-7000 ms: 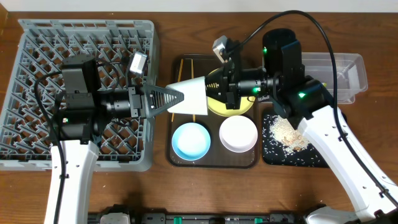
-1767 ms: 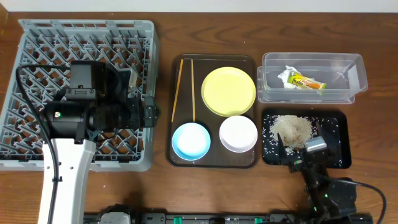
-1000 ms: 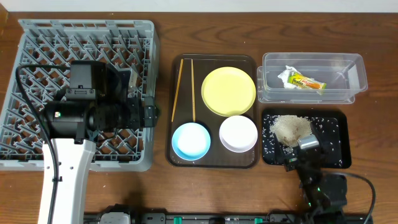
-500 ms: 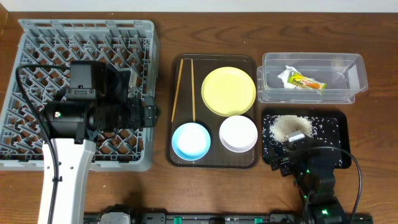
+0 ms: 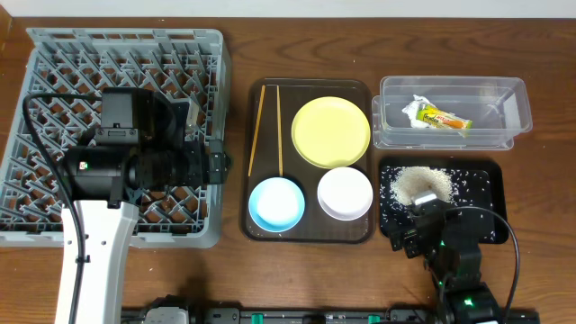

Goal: Sort waste into correct bins and load items into the dishwasher

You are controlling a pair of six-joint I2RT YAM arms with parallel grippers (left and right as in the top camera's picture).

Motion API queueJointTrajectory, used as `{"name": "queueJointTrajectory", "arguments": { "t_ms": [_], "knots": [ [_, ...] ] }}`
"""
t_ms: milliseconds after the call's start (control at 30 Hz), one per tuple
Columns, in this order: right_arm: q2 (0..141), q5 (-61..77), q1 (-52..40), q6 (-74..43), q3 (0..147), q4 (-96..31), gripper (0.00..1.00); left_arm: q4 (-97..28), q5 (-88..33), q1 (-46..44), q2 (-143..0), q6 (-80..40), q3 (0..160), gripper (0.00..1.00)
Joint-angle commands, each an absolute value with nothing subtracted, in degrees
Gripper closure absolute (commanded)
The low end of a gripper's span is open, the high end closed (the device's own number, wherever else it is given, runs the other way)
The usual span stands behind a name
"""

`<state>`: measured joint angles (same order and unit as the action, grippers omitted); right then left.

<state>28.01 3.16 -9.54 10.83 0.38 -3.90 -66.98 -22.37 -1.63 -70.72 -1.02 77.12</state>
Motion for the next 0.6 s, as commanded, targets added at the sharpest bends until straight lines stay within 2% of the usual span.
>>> {"name": "queueJointTrajectory", "arguments": {
  "t_ms": [0,233,433,567],
  "knots": [
    [22.7,3.4,-9.4,11.2,0.3,-4.0,0.01,-67.0,-22.7,-1.7,-70.3,0.0,78.1,0.02],
    [11.4,3.4,-8.8,11.2,0.3,-4.0,0.01,-67.0,-23.0,-1.8,-70.3,-0.1,78.1,0.02],
    [-0.3,3.4,-2.8,11.2,0.3,-3.5,0.01,-67.2,-25.3,-1.8,-70.4,-2.5,78.0,0.02],
    [0.2,3.3,-1.9,11.2,0.3,-4.0,0.01,-67.2,-25.5,-1.8,-70.5,-3.3,77.8,0.02]
  ]
}}
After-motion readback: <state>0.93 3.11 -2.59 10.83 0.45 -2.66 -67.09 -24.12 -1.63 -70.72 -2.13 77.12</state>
